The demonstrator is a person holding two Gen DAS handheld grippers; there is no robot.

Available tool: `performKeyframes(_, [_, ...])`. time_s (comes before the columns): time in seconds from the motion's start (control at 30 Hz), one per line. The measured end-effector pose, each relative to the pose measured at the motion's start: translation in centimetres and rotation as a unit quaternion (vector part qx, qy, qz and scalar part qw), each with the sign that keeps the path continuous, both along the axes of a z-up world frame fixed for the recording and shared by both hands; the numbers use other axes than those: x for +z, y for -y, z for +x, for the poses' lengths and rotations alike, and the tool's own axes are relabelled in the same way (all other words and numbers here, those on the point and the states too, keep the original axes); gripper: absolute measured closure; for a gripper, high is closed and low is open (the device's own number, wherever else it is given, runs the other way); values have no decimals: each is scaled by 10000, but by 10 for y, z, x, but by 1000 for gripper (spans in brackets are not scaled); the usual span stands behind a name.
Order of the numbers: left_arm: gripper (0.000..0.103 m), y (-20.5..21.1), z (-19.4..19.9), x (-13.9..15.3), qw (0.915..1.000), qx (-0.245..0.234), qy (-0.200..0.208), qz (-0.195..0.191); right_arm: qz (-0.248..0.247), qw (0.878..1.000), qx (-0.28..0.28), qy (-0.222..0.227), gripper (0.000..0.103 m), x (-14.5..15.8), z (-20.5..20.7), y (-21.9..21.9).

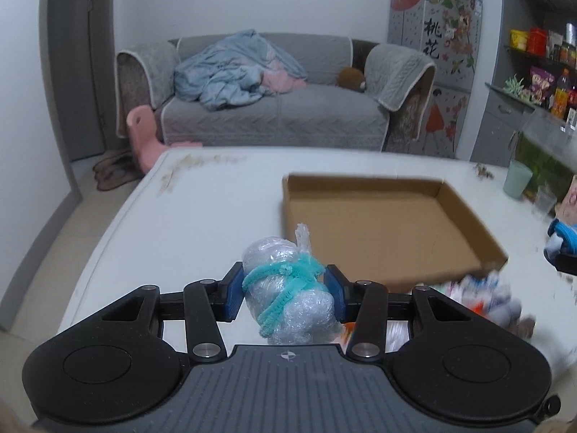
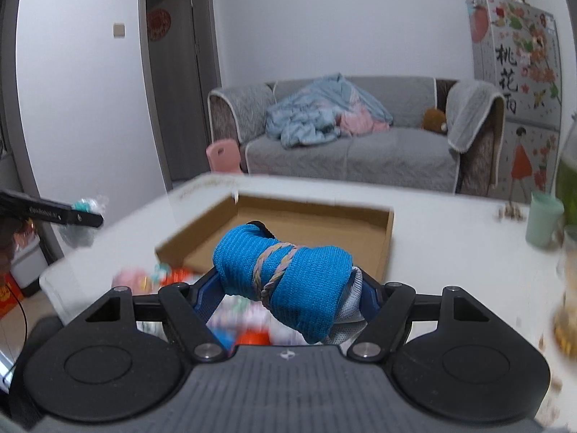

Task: Organize objects
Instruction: 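Carry both bundles over the box and open both grippers to drop them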

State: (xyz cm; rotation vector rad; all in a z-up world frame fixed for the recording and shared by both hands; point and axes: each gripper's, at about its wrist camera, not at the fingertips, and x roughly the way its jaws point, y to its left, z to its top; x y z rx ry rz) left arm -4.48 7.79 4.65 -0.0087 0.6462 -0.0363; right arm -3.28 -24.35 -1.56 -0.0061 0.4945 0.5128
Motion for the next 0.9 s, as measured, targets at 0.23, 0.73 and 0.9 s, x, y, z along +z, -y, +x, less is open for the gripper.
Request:
performKeyframes(0.23, [50,19,73,31,9995,-284,50,-161,-66,9991,312,278,32,33,64,-23])
performKeyframes(0.73, [50,56,215,-50,9970,-424,-630,113,153,9921,192,-1227,32,-6,224,-93])
performKeyframes(0.9, [50,56,229,-75,9962,-489,-692,198,304,9820,-39,-1864,32,-35,253,-112])
